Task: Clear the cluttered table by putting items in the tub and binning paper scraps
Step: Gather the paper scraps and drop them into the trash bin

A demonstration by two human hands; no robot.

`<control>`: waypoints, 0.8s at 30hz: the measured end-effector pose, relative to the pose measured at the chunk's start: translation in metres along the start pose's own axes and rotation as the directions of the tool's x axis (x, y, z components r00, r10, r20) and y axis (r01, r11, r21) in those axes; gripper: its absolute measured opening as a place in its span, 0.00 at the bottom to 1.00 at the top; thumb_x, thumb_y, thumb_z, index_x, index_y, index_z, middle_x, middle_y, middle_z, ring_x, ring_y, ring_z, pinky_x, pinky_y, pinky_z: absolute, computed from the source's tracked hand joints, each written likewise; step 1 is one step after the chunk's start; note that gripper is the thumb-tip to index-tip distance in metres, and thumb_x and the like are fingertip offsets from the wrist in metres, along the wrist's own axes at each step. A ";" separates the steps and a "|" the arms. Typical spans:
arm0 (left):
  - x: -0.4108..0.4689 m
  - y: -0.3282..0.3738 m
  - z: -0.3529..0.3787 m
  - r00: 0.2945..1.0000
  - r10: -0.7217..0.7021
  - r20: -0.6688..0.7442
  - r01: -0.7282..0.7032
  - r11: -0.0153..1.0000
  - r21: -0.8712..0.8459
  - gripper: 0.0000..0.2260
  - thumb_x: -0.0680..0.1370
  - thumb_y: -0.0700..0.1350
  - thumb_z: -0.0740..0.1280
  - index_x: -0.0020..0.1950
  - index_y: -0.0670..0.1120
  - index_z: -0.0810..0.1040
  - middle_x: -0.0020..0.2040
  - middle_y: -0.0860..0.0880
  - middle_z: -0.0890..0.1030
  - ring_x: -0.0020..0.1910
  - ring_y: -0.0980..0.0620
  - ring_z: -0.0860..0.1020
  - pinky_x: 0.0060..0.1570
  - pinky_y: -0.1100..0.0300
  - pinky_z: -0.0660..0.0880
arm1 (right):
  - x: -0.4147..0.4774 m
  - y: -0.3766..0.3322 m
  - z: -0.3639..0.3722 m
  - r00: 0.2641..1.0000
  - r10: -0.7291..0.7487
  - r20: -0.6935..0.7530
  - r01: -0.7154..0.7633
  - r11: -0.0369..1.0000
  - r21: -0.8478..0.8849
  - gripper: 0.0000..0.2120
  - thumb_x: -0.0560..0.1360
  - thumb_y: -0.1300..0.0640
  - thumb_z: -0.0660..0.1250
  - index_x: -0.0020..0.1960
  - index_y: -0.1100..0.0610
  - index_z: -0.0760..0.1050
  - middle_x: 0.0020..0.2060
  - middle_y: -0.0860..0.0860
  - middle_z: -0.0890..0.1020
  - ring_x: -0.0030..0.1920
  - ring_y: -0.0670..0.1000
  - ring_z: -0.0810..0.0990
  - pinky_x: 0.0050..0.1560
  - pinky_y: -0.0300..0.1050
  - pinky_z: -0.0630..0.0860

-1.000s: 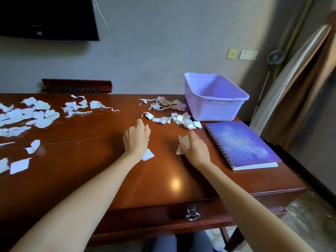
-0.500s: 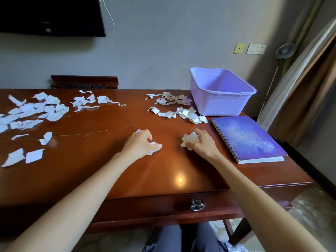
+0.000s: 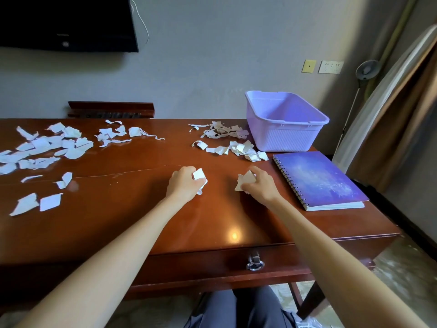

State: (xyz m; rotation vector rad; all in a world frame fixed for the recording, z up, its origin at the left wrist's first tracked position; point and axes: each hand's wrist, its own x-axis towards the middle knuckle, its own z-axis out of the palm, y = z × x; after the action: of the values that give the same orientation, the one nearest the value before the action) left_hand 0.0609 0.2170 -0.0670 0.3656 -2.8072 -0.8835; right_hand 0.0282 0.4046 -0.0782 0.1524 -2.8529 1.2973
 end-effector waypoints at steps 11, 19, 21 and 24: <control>-0.062 0.119 -0.005 0.992 0.091 0.083 -0.014 0.755 -0.656 0.03 0.77 0.43 0.66 0.49 0.51 0.75 0.40 0.54 0.76 0.27 0.62 0.76 0.34 0.63 0.73 | -0.077 0.002 -0.087 0.941 0.246 -0.234 -0.019 0.725 0.688 0.12 0.72 0.65 0.68 0.37 0.54 0.67 0.27 0.50 0.71 0.16 0.39 0.62 0.18 0.32 0.58; -0.179 0.171 0.091 0.835 0.300 0.461 0.146 0.688 -0.711 0.10 0.75 0.41 0.67 0.34 0.48 0.72 0.16 0.56 0.68 0.15 0.61 0.65 0.20 0.71 0.61 | -0.215 0.092 -0.121 0.806 0.456 -0.377 -0.018 0.655 0.755 0.13 0.70 0.71 0.65 0.34 0.55 0.68 0.27 0.47 0.72 0.22 0.40 0.67 0.21 0.31 0.59; -0.206 0.172 0.125 0.764 0.311 0.566 0.208 0.711 -0.672 0.08 0.75 0.41 0.67 0.36 0.47 0.73 0.17 0.56 0.68 0.16 0.62 0.66 0.21 0.70 0.62 | -0.244 0.127 -0.115 0.759 0.544 -0.358 -0.067 0.612 0.788 0.14 0.70 0.71 0.64 0.33 0.56 0.67 0.26 0.47 0.70 0.21 0.40 0.64 0.21 0.31 0.58; -0.235 0.166 0.179 0.676 0.238 0.697 0.305 0.771 -0.559 0.02 0.74 0.42 0.68 0.44 0.43 0.77 0.22 0.53 0.69 0.29 0.58 0.68 0.24 0.67 0.63 | -0.274 0.181 -0.095 0.688 0.676 -0.265 -0.194 0.523 0.830 0.14 0.70 0.71 0.64 0.33 0.56 0.67 0.28 0.48 0.70 0.23 0.42 0.61 0.21 0.32 0.57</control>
State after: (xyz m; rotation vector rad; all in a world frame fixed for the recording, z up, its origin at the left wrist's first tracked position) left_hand 0.2128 0.5120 -0.1368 -0.0999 -2.8120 -2.3798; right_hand 0.2812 0.6180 -0.1636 -0.9279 -1.7050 2.1043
